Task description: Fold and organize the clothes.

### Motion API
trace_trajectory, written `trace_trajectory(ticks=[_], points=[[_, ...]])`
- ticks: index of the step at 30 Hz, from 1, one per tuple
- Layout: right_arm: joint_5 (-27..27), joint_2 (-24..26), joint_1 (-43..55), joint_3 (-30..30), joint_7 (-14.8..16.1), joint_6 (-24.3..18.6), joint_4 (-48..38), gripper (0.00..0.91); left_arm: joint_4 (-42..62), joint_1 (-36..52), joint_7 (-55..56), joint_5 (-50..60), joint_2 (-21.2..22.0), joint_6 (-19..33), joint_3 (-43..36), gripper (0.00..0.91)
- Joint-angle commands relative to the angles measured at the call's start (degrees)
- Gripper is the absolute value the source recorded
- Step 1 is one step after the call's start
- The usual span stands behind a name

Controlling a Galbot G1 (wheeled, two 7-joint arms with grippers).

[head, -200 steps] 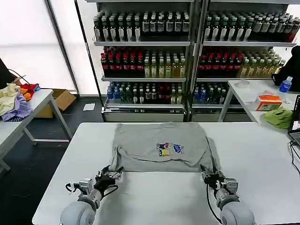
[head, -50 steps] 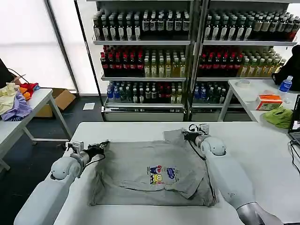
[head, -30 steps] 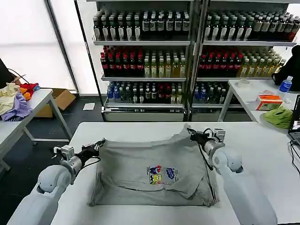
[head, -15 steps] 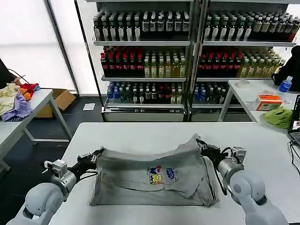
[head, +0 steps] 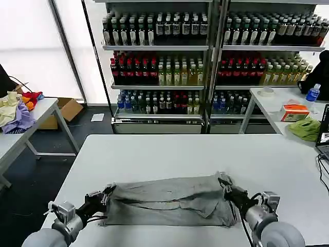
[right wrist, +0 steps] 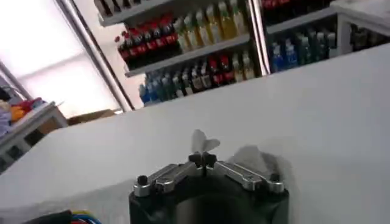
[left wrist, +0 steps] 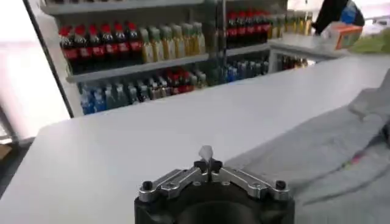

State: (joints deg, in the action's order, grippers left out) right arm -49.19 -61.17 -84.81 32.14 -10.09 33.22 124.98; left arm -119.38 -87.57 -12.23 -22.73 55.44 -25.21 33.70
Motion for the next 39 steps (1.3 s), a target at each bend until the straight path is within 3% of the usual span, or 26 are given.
trace_trajectory(ticks=[1,3,7,11,13,16,18,22,39], points=[[6.35,-0.71,-6.87,4.60,5.06,-0.14,0.58,0.907,-4.53,-5.17,-0.65,4.75,1.14,-2.74,4.18,0.907],[6.83,-0.76,-6.78,6.22,6.14,-0.75,0.76,0.907,-4.79,-5.09,-0.57,4.67,0.90,-3.24,6.15,0.907],[10.53,0.16,-5.96,8.34,9.67,-5.91,-1.17,0.907,-4.36,-4.94,-0.12,3.39,0.26,-2.91,9.62,0.907],[16.70,0.97,-3.13,10.17,13.22,-19.16,-5.36,0.907,-5.42,-5.40,2.76,-1.09,0.76,-2.96,11.46,0.907],[18.10,0.63,-2.54,11.54,15.97,-23.72,-6.31,0.907,-7.61,-6.47,5.08,-2.59,3.11,-2.68,10.58,0.907],[18.07,-1.70,-1.18,13.17,17.44,-27.88,-7.56,0.907,-9.50,-7.65,8.76,-3.33,9.59,-1.83,7.46,0.907],[18.11,-3.18,-0.88,13.71,17.73,-28.53,-8.37,0.907,-9.67,-8.04,13.53,-3.22,15.39,-1.23,4.27,0.907],[18.26,-4.90,-1.46,13.27,17.16,-28.82,-9.17,0.907,-7.75,-8.27,16.18,-0.46,21.28,0.26,-1.24,0.907],[18.13,-4.88,-3.49,12.21,17.14,-29.51,-8.52,0.907,0.49,-5.28,23.70,6.78,26.04,3.11,-4.12,0.907]])
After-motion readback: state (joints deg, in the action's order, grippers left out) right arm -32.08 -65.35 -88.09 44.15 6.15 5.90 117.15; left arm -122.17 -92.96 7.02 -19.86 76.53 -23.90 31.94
